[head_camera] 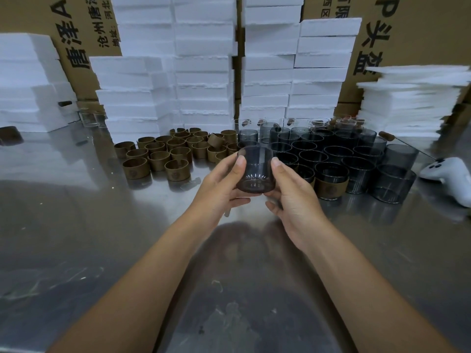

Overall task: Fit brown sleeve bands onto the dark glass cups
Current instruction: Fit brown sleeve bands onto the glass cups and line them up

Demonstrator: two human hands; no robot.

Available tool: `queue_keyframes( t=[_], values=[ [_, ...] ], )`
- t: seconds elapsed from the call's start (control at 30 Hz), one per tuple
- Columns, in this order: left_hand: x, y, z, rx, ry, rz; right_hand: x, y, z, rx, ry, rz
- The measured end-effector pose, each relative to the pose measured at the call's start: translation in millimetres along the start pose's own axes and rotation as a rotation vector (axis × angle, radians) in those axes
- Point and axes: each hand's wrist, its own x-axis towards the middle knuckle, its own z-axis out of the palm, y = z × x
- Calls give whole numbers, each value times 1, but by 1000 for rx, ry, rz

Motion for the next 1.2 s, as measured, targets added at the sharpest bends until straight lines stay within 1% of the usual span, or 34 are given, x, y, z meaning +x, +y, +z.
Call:
queue_keyframes(
  t=[0.17,0.33,0.43,0.5,0.6,0.93,1.07,1.13,1.2],
  values=[
    [-2,2,-1,183,-29,45,1,-2,0,8,67,73],
    [-2,-2,0,208,30,55,2,0,2,5,56,90],
    [0,-1,-2,192,90,19,0,0,3,-33,3,41],
    [1,-1,-3,157,116,10,-1,1,2,-71,-62,3],
    [1,0,-4,126,121,3,-4,2,2,-88,-113,-5],
    [10,-12,-7,253,49,-21,-3,2,2,-67,3,24],
    [12,-12,-11,341,31,-30,1,2,3,4,44,55],
    [12,-10,-15,348,41,-30,5,2,3,64,67,79],
    [14,-9,-21,356,102,-27,7,4,3,90,85,83]
  ],
)
